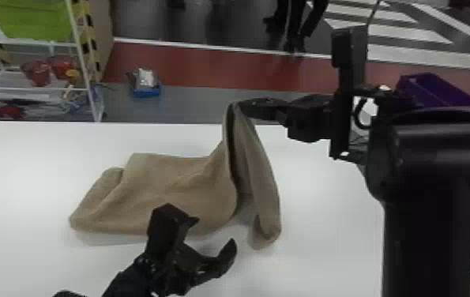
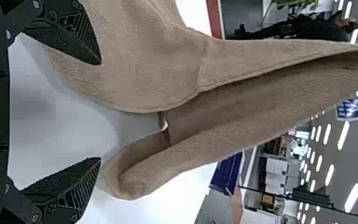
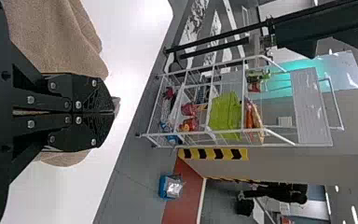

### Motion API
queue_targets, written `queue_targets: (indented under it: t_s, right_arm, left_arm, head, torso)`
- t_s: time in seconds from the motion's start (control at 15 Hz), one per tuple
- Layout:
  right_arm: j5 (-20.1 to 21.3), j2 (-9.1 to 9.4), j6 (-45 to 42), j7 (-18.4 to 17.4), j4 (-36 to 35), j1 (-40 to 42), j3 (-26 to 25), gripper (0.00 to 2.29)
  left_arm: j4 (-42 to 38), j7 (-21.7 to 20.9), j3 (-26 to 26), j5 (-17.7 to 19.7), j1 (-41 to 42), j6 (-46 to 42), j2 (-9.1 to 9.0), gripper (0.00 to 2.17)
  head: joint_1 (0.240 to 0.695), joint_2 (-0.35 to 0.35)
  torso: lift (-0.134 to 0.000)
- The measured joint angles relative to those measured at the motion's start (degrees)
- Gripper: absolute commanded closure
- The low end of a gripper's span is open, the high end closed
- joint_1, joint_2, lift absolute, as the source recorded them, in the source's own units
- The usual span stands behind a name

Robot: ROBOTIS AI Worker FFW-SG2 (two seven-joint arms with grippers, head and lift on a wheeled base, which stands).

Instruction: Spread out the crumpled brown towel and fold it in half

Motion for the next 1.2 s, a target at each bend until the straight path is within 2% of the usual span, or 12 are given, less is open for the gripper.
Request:
queue_targets:
  t_s: [0.33, 0.67, 0.8, 0.93, 1.07, 1.2]
  right_arm:
    - [-0.1, 0.05, 0.6, 0.0, -0.9, 0.5, 0.0, 2.01]
    - [-0.3, 0.08, 0.7, 0.0, -1.1, 0.7, -0.3, 2.01]
    - [-0.5, 0.06, 0.6, 0.0, -1.2, 0.5, -0.5, 2.01]
    - [-0.7, 0.09, 0.6, 0.0, -1.2, 0.3, -0.9, 2.01]
    - [-1.0, 0.08, 0.6, 0.0, -1.2, 0.3, -1.5, 2.01]
    - [-1.5, 0.04, 0.6, 0.0, -1.3, 0.7, -2.2, 2.01]
  left_arm:
    - [1.8, 0.0, 1.5, 0.0, -2.8, 2.5, -0.21, 0.19]
    - [4.9, -0.1, 1.5, -0.6, -5.8, 6.1, -0.31, 0.32]
    - [5.5, -1.1, 1.6, -1.8, -6.5, 8.7, -0.30, 0.59]
    - [5.8, -1.3, 1.8, -3.0, -6.8, 10.8, -0.34, 0.66]
    - [5.0, -1.3, 2.9, -2.9, -6.3, 11.1, -0.18, 1.06]
    - [2.9, -2.9, 4.4, -2.6, -5.5, 11.1, -0.09, 1.06]
  head:
    - [0.695, -0.180]
    - [0.695, -0.171]
    - [0.695, -0.169]
    - [0.695, -0.161]
    - [0.695, -0.155]
    - [0.695, -0.148]
  torso:
    - [-0.123]
    - [-0.123]
    - [-0.123]
    - [-0.123]
    - [-0.123]
    - [-0.123]
